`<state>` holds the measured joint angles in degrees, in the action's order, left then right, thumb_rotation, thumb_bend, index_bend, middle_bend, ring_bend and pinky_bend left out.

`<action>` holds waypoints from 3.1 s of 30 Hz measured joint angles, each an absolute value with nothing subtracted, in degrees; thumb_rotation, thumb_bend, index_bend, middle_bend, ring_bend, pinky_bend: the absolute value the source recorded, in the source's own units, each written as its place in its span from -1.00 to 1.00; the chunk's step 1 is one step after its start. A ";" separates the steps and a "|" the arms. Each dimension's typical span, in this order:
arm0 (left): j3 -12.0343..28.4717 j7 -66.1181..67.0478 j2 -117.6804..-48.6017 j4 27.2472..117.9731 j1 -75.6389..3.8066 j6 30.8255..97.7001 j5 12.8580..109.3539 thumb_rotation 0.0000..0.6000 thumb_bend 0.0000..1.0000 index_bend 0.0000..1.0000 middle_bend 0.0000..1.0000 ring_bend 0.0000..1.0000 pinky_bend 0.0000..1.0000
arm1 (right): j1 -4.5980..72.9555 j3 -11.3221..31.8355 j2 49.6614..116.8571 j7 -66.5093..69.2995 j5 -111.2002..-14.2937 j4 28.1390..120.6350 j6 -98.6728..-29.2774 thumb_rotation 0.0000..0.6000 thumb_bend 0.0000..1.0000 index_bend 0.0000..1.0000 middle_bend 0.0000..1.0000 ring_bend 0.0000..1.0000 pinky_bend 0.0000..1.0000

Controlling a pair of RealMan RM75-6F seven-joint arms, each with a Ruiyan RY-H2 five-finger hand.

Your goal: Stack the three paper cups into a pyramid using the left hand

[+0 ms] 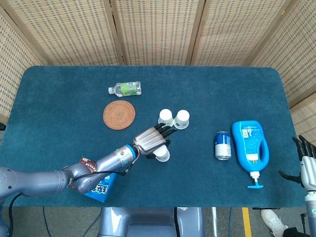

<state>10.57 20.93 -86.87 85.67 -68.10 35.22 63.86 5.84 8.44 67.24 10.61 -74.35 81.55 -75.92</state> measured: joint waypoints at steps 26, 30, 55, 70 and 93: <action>17.14 20.98 -98.41 52.68 -86.28 25.91 37.94 1.00 -0.41 -0.25 -1.00 -1.00 -0.91 | 6.77 9.14 67.62 15.06 -72.02 77.97 -71.57 1.00 -0.70 -0.90 -1.00 -1.00 -0.78; 17.04 20.47 -99.34 50.33 -87.89 24.42 36.76 1.00 -0.42 -0.25 -1.00 -1.00 -0.91 | 6.93 9.20 67.75 15.39 -71.90 77.54 -71.13 1.00 -0.70 -0.90 -1.00 -1.00 -0.78; 10.70 21.29 -100.67 44.96 -92.42 22.14 28.96 1.00 -0.45 -0.53 -1.00 -1.00 -0.92 | 6.73 9.58 67.89 16.04 -71.59 76.90 -71.28 1.00 -0.70 -0.90 -1.00 -1.00 -0.80; 10.67 20.86 -95.69 52.53 -91.09 27.52 28.30 1.00 -0.45 -0.74 -1.00 -1.00 -0.93 | 6.75 9.46 67.89 15.32 -71.95 77.32 -71.50 1.00 -0.70 -0.90 -1.00 -1.00 -0.80; -4.30 25.35 -72.42 112.36 -57.37 84.58 51.52 1.00 -0.43 -0.77 -1.00 -1.00 -0.93 | 5.53 8.57 67.96 7.70 -75.41 82.34 -78.37 1.00 -0.70 -0.91 -1.00 -1.00 -0.80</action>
